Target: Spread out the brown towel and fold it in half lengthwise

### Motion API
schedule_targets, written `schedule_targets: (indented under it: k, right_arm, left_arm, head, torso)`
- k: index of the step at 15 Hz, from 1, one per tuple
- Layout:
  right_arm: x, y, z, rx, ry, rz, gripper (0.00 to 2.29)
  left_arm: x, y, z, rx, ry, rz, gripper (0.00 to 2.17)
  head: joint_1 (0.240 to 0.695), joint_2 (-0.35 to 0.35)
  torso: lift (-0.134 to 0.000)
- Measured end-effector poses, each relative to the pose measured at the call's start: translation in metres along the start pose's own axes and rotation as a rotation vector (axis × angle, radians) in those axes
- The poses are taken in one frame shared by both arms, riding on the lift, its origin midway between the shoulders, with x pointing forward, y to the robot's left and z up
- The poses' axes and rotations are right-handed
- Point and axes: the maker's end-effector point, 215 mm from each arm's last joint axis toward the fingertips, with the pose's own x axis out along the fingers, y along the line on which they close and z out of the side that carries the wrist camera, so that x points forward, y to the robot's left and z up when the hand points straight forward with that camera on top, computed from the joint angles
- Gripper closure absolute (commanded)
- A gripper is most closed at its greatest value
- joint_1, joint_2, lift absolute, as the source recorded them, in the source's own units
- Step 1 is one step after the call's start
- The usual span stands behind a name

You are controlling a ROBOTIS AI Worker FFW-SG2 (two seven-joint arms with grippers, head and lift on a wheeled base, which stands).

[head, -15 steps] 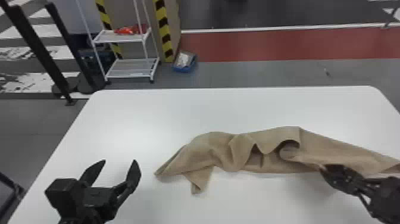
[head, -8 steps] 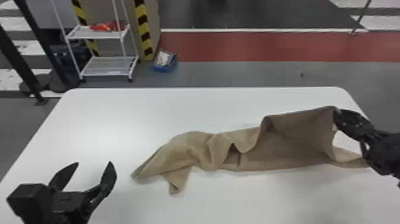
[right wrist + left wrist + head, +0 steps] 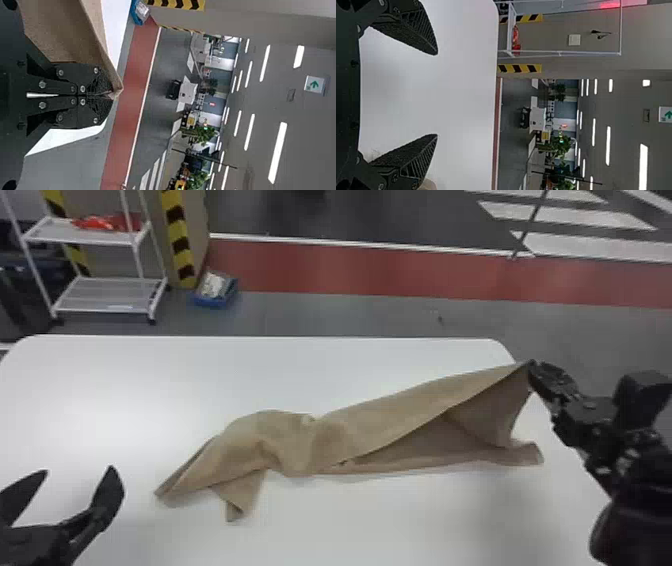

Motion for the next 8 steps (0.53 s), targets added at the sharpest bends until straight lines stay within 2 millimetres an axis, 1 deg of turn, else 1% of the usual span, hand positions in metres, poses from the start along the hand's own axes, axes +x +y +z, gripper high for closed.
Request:
schedule_targets:
  k: [1,3,5,7,8]
  right_arm:
    - [0.005,0.002,-0.009,0.022,0.023,-0.002,0.0]
    - [0.014,0.005,-0.03,0.036,0.087,-0.012,0.0]
    - [0.018,0.002,-0.049,0.02,0.153,-0.037,0.04]
    - [0.018,-0.001,-0.058,0.003,0.187,-0.059,0.04]
    - [0.015,-0.001,-0.06,0.001,0.192,-0.058,0.04]
  left_arm:
    - [0.0,-0.001,0.0,-0.001,-0.001,-0.002,0.16]
    - [0.001,-0.003,0.001,-0.002,-0.002,-0.006,0.16]
    - [0.002,-0.004,0.002,-0.002,-0.005,-0.008,0.16]
    - [0.002,-0.005,0.004,-0.002,-0.008,-0.011,0.16]
    - [0.002,-0.005,0.004,-0.002,-0.008,-0.014,0.16]
  head:
    - [0.695,-0.149]
    - [0.695,-0.151]
    - [0.695,-0.156]
    - [0.695,-0.164]
    - [0.695,-0.167]
  torso:
    - [-0.124]
    - [-0.124]
    - [-0.124]
    - [-0.124]
    - [-0.124]
